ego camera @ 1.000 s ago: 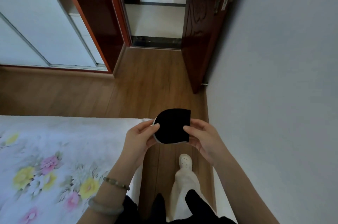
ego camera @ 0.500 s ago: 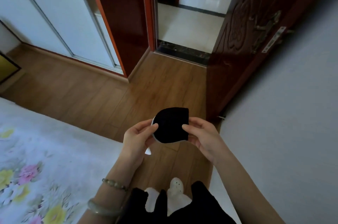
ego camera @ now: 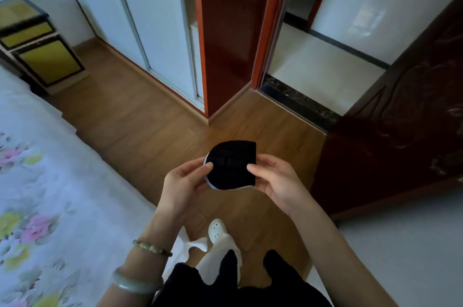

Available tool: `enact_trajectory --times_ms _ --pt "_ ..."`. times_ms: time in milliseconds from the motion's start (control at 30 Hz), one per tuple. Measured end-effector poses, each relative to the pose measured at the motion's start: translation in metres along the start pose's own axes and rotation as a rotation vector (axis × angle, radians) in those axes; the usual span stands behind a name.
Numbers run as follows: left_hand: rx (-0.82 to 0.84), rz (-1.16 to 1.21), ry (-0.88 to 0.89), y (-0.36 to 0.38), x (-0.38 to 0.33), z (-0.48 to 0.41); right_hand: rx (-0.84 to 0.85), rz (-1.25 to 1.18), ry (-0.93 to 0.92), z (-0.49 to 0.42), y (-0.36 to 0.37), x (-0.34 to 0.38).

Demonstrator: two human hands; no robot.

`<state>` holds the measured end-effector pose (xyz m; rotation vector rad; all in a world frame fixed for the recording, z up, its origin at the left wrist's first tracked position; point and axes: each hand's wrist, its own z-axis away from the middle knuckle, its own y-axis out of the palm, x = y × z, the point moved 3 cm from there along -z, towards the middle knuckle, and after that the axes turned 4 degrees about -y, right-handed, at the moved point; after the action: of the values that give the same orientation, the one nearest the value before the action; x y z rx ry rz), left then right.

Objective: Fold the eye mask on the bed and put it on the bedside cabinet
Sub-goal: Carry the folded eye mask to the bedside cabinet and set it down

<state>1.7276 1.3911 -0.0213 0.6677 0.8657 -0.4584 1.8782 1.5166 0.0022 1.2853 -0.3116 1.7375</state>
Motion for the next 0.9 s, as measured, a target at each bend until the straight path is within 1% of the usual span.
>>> enact_trajectory --times_ms 167,433,600,800,900 --pt "-0.04 0.112 0.031 -0.003 -0.043 -0.06 0.097 0.038 0.018 -0.081 0.028 0.039" --pt "-0.179 0.143 0.094 -0.032 -0.102 -0.128 0.244 0.099 0.059 -0.186 0.086 0.071" --pt "-0.289 0.178 0.138 -0.063 -0.131 -0.164 0.318 0.146 0.124 -0.249 0.136 0.079" --pt "-0.447 0.219 0.171 -0.108 -0.174 -0.226 0.429 0.23 0.153 -0.338 0.207 0.09" --pt "-0.489 0.23 0.198 -0.128 -0.204 -0.26 0.488 0.259 0.169 -0.387 0.245 0.099"
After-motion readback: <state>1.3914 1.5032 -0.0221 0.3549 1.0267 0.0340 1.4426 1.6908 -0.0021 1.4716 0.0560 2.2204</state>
